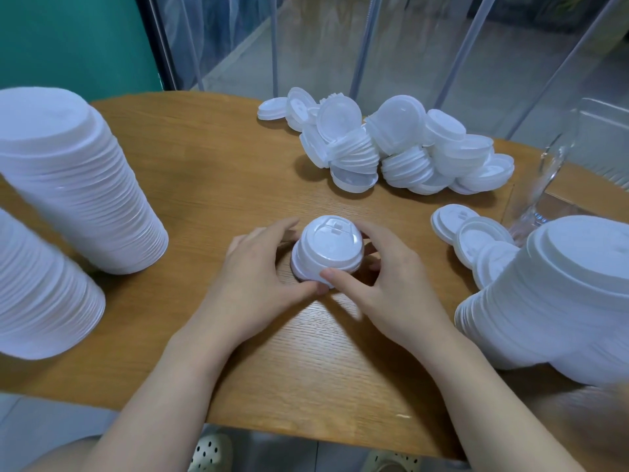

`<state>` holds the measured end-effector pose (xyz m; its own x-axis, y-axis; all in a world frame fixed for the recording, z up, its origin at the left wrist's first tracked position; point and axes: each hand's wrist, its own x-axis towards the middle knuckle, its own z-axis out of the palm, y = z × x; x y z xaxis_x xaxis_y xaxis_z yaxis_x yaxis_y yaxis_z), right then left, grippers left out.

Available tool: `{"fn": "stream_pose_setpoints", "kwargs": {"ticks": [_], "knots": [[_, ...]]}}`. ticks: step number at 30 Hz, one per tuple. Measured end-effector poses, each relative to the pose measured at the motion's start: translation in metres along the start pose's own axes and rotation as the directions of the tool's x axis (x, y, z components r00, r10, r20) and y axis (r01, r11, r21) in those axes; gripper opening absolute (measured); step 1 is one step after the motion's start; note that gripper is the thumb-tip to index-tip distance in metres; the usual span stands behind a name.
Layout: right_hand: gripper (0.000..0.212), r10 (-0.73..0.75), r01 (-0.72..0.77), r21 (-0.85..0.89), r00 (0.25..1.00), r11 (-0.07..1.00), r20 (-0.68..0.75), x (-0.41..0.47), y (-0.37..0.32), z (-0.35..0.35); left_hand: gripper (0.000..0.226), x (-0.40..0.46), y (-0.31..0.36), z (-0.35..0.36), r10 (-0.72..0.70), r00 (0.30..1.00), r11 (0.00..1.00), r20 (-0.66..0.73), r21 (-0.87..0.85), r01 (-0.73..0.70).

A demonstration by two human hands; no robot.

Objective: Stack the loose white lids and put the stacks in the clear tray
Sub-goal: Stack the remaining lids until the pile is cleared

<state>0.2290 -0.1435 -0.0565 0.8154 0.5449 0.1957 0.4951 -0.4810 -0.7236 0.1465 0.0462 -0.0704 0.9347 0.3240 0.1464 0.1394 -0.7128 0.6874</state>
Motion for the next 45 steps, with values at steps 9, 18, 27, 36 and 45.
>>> {"fn": "stream_pose_setpoints", "kwargs": {"ticks": [9, 18, 27, 36, 45], "knots": [[0.055, -0.038, 0.046, -0.069, 0.993, 0.997, 0.108, 0.001, -0.001, -0.002, 0.078, -0.002, 0.01, -0.004, 0.005, 1.0, 1.0, 0.017, -0.027, -0.004], [0.041, -0.03, 0.043, -0.085, 0.987, 0.995, 0.157, 0.006, -0.004, -0.001, 0.074, 0.001, 0.006, -0.003, 0.076, 0.997, 0.997, -0.026, -0.025, -0.076], [0.035, -0.014, 0.003, -0.073, 0.987, 0.997, -0.158, 0.092, -0.014, -0.003, 0.087, 0.007, -0.004, 0.001, 0.047, 0.998, 0.999, -0.042, -0.011, -0.047], [0.032, 0.041, -0.093, -0.353, 0.988, 0.931, -0.152, 0.189, -0.03, 0.031, 0.075, 0.008, -0.019, 0.002, 0.051, 0.997, 0.996, -0.052, -0.069, -0.055], [0.021, 0.001, -0.046, -0.182, 0.97, 0.982, -0.241, 0.175, -0.042, 0.017, 0.075, 0.01, -0.018, 0.003, 0.065, 0.994, 0.998, -0.083, -0.015, -0.067]]}}
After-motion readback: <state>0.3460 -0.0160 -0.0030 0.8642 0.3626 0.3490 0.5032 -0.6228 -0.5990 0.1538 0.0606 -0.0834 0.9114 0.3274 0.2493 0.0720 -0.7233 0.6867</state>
